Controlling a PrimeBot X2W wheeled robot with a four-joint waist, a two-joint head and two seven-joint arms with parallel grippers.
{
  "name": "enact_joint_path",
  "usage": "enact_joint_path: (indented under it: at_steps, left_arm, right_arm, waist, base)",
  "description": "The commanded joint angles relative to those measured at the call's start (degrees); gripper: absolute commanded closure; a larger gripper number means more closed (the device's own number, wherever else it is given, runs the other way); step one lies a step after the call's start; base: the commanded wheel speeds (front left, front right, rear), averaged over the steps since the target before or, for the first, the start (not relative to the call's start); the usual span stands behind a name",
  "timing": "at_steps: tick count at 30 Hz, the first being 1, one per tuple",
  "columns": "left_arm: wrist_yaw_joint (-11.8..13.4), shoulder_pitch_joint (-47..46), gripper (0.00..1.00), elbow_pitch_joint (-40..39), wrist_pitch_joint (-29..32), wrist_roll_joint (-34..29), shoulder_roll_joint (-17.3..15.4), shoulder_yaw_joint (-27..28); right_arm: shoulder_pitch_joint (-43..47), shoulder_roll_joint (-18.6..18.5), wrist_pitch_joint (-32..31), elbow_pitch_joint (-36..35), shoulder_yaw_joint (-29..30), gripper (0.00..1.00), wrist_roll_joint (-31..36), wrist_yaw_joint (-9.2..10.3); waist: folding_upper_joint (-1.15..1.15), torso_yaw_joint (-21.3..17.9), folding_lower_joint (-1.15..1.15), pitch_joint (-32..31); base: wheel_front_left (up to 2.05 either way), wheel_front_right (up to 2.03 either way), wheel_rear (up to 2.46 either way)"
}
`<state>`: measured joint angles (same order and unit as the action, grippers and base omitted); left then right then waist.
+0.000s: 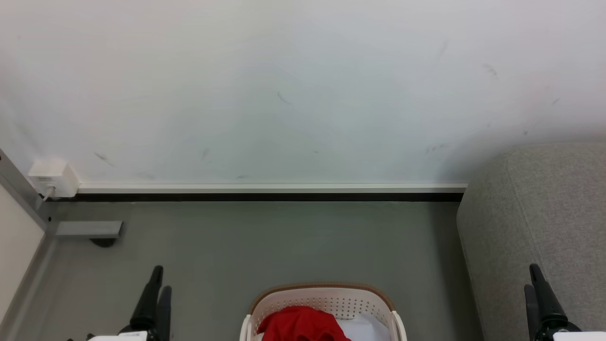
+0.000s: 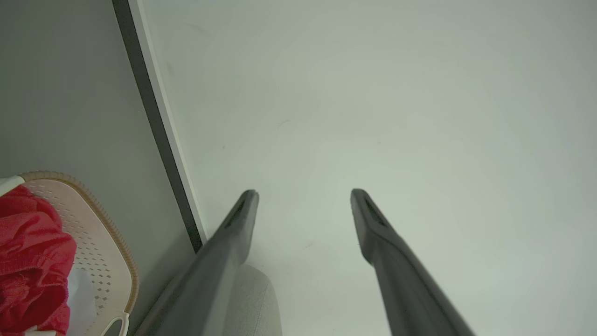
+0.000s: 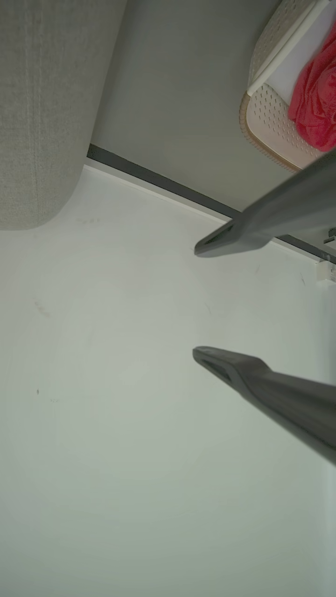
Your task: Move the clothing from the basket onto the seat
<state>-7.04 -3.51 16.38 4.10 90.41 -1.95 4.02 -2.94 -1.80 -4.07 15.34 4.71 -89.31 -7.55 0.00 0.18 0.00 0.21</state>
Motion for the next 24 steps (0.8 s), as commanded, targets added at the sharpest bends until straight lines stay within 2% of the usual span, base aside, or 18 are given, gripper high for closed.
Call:
enact_joint_path:
  at_steps: [1, 9, 24]
  left_arm:
    - [-0.14, -0.86, 0.00, -1.20, -0.94, -1.82, -0.41, -0.64]
    - [-0.12, -0.69, 0.00, -1.43, -2.77, -6.43, -0.49, -2.02]
    - [2.31, -0.17, 0.00, -2.86, -6.25, -20.93, -0.64, -4.01]
  right_arm:
    - [-0.32, -0.47, 0.89, -1.65, -0.47, 0.00, 2.50, 0.01]
    - [0.31, -0.58, 2.71, -3.09, -1.26, 0.00, 10.14, 0.02]
    - [1.30, -1.37, 6.20, -4.95, -2.19, 0.00, 29.54, 0.03]
  waist:
    - [0.00, 0.08, 0.00, 0.01]
    - [0.00, 0.33, 0.00, 0.06]
    - [0.00, 0.84, 0.00, 0.08]
  base:
    - [0.00, 0.00, 0.00]
    - [0.00, 0.00, 0.00]
    - [0.00, 0.00, 0.00]
